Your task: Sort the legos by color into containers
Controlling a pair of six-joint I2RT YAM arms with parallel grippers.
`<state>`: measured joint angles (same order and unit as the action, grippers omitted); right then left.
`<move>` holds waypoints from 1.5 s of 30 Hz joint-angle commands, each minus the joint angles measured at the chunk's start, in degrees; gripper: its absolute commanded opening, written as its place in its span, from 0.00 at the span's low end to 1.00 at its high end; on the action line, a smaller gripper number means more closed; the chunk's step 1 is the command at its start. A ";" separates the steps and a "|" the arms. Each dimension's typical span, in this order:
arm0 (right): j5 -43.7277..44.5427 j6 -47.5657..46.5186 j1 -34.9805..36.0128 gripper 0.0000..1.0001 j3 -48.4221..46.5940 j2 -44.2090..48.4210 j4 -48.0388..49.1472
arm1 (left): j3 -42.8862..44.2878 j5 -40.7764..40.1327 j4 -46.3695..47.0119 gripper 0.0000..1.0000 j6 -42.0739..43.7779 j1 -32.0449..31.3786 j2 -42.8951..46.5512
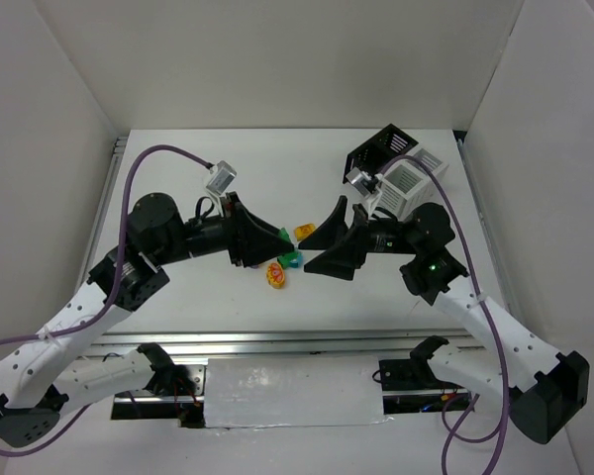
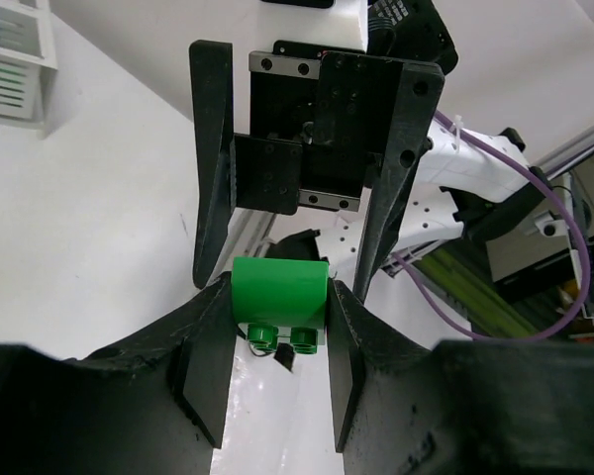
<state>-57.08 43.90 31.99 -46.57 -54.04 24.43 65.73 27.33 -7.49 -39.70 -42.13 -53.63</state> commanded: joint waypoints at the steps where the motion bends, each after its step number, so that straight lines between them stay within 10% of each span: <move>1: 3.63 1.81 2.11 0.84 -1.95 0.34 3.61 | -0.61 3.08 6.96 0.00 -3.27 0.29 0.01; 20: 4.61 7.34 5.54 0.37 -4.50 -5.20 9.85 | -3.07 4.57 9.60 0.00 -2.84 0.29 -0.87; 22: 4.78 7.34 5.54 0.01 -4.41 -5.02 10.46 | -3.24 4.57 9.51 0.00 -2.75 0.29 -0.87; 25: 5.48 5.50 5.54 0.00 -3.97 -4.41 9.33 | -3.07 3.79 8.02 0.02 -2.40 0.29 -0.52; 28: 6.36 1.90 5.54 0.00 -3.53 -4.58 5.91 | -2.63 -2.53 4.34 0.99 -2.05 0.29 0.88; 37: 15.50 -6.63 3.44 0.00 -0.99 -6.16 -9.11 | 10.98 -41.00 -20.61 1.00 -1.16 0.29 1.68; 45: 38.16 -15.76 -14.20 0.00 -10.45 -10.11 -36.08 | 11.09 -64.49 -39.34 1.00 1.03 0.29 5.36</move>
<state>-31.16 34.39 24.34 -50.72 -62.04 1.50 78.52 -25.54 -37.41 -40.47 -41.76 -50.06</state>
